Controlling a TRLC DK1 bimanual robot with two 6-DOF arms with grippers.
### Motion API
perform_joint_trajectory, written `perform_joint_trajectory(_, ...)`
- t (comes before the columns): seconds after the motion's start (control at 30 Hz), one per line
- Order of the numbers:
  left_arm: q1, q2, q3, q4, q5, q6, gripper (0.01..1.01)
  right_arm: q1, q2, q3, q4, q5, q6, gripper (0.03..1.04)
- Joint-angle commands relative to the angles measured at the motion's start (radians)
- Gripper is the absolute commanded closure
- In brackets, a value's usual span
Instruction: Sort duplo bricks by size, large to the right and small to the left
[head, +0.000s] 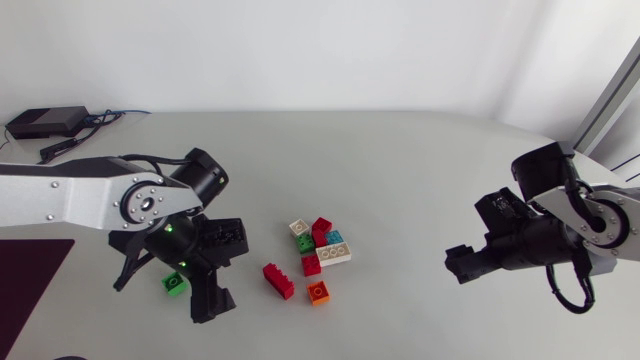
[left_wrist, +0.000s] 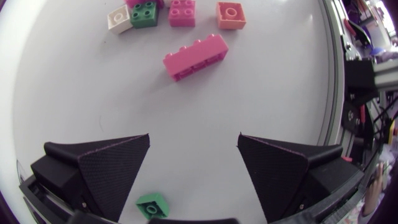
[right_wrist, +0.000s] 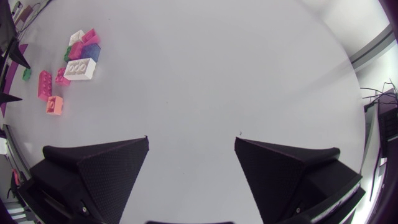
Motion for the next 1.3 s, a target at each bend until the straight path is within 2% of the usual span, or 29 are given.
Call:
perform_joint_trajectory(0.0,0.0,-0.026,0.013,-0.023,0.017,0.157,0.044,-0.003,0.033,-0.001,0.005,-0.002,0.015,0.07)
perform_joint_trajectory(0.17,-0.041,0.053,0.11,-0.021,0.015,0.232,0.044,-0.001,0.077,0.011,0.019,0.0,0.021,0.07)
perform_joint_trajectory(0.37,-0.051,0.185,0.243,-0.021,0.006,0.213,0.046,-0.009,0.106,0.034,0.021,0.0,0.015,0.07)
perform_joint_trajectory(0.57,-0.051,0.193,0.186,0.106,0.006,0.022,0.046,-0.009,0.108,0.036,0.021,-0.002,0.013,0.07)
perform_joint_trajectory(0.7,-0.067,0.15,0.079,0.155,0.003,0.026,0.046,-0.007,0.099,0.028,0.018,-0.003,0.016,0.07)
perform_joint_trajectory(0.87,-0.017,0.122,0.021,0.125,0.005,0.062,0.046,-0.01,0.066,0.01,0.013,-0.003,0.01,0.07)
perform_joint_trajectory(0.97,-0.015,0.122,-0.004,0.14,0.006,0.054,0.046,-0.012,0.06,0.008,0.011,-0.003,0.009,0.07)
perform_joint_trajectory(1.27,-0.067,0.274,0.091,0.232,0.008,-0.046,0.046,-0.012,0.053,0.001,0.01,-0.008,0.01,0.07)
